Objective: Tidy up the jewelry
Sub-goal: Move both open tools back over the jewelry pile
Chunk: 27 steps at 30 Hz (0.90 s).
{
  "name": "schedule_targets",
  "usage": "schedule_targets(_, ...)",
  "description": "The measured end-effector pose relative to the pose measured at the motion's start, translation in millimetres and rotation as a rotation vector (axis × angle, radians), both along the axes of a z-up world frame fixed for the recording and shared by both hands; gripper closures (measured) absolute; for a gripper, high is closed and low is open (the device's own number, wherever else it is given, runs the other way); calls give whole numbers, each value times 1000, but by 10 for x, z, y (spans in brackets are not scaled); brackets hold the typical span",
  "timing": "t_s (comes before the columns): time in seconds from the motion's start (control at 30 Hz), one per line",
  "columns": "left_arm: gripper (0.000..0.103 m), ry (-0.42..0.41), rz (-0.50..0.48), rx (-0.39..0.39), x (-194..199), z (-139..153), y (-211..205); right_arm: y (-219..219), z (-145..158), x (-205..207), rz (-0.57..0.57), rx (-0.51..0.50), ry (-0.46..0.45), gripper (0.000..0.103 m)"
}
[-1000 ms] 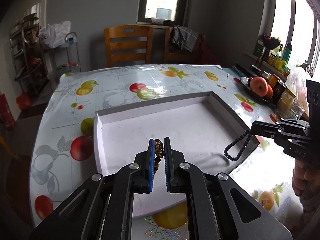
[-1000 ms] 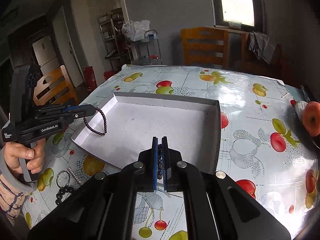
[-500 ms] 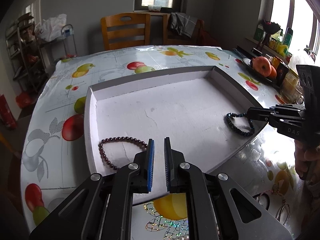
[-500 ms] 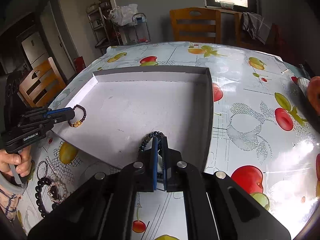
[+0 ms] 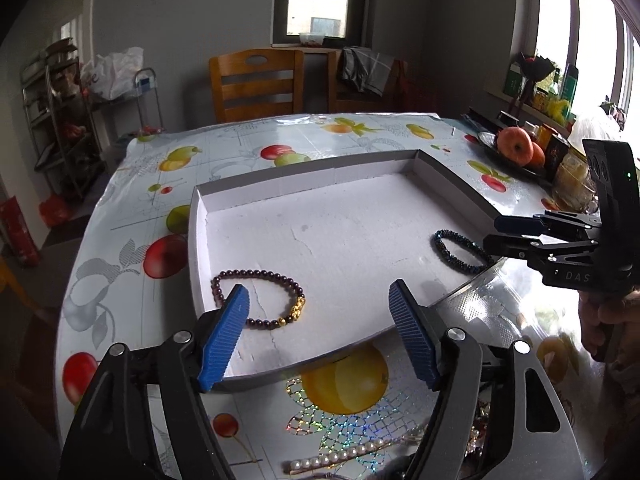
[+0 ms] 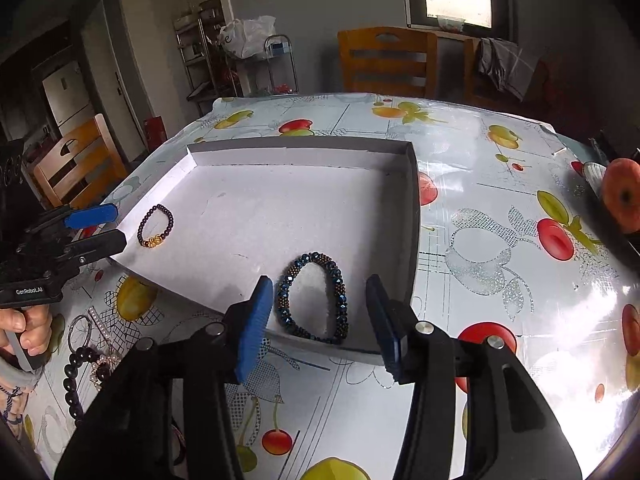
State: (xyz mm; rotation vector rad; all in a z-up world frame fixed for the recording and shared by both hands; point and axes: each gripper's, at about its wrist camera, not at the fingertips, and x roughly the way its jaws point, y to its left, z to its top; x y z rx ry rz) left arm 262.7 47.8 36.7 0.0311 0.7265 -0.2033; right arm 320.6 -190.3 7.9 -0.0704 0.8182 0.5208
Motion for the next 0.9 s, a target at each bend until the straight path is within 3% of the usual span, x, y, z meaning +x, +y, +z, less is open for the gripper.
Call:
schedule_targets(0.13, 22, -31, 12, -6, -207, 98, 7, -58, 119, -213, 2, 9, -40, 42)
schedule_targets(0.43, 21, -43, 23, -38, -780, 140, -67, -146, 261, -743, 23, 26, -62, 35)
schedule_targets(0.9, 21, -4, -12, -26, -1344, -76, -227, -255, 127, -1310, 69, 50, 3, 34)
